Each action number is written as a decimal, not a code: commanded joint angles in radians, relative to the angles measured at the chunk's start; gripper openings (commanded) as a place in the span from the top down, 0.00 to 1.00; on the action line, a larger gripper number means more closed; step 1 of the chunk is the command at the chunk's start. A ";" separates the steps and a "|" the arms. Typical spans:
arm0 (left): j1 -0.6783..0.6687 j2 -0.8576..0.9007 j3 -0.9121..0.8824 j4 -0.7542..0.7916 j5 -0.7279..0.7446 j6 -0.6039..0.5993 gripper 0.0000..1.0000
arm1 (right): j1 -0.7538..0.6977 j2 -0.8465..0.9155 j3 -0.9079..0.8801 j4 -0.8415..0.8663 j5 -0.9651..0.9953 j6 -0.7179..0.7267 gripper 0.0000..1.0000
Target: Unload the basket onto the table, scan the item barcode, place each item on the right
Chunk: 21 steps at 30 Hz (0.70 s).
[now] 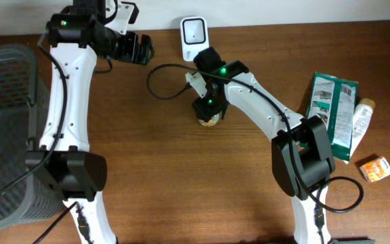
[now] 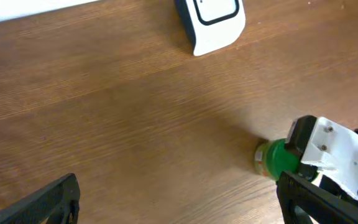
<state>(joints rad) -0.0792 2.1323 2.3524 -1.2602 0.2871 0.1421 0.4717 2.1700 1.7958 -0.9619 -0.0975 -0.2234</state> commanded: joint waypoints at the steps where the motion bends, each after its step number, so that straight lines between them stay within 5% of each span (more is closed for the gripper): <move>1: 0.010 0.000 0.003 0.001 -0.049 0.013 0.01 | -0.018 -0.007 -0.009 -0.010 -0.026 -0.061 0.36; 5: 0.010 0.000 0.003 0.001 -0.049 0.013 0.01 | -0.075 -0.019 0.006 -0.065 -0.053 -0.061 0.23; 8: 0.010 0.000 0.003 0.001 -0.049 0.013 0.01 | -0.080 -0.043 0.089 -0.159 -0.105 -0.017 0.02; 13: 0.010 0.000 0.003 0.001 -0.048 0.013 0.01 | -0.080 -0.043 0.235 -0.212 -0.109 0.475 0.02; 16: 0.010 0.000 0.003 0.001 -0.048 0.013 0.01 | -0.079 -0.030 0.221 -0.178 -0.108 0.518 0.01; 21: 0.010 0.000 0.003 0.001 -0.048 0.013 0.01 | -0.075 0.016 0.190 -0.160 0.005 0.792 0.07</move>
<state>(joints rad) -0.0753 2.1323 2.3524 -1.2602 0.2451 0.1421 0.3878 2.1521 1.9987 -1.1225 -0.1501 0.4297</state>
